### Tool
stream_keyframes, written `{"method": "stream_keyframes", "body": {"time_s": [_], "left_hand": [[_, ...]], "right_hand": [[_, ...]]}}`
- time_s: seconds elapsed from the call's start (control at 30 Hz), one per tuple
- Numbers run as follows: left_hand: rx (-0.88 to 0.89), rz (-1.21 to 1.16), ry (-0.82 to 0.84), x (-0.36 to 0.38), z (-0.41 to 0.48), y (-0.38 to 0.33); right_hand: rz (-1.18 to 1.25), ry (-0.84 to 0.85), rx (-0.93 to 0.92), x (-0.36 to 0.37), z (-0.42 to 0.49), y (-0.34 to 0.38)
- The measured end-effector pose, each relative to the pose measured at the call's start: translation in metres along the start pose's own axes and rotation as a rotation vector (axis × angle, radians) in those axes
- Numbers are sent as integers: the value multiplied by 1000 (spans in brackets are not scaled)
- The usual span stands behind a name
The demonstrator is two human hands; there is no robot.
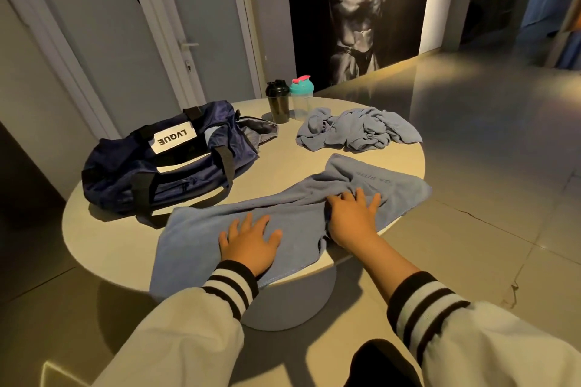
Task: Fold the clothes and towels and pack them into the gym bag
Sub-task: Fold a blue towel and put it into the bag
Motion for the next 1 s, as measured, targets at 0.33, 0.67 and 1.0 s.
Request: {"method": "stream_keyframes", "body": {"time_s": [0.33,0.67,1.0], "left_hand": [[-44,-194,-271,-28,26,62],[-206,45,-68,-28,88,145],[-135,42,-239,-31,112,161]], "right_hand": [[289,99,-284,31,-7,109],[223,144,-352,68,29,176],[160,92,-344,77,47,191]]}}
Point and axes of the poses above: each hand's wrist, its own z-axis towards the middle knuckle, its own x-axis out of the palm, y = z × x, the point moved 5 cm from there along z, towards the middle knuckle, and after that the axes turned 6 degrees about -y, right-handed, at the moved point
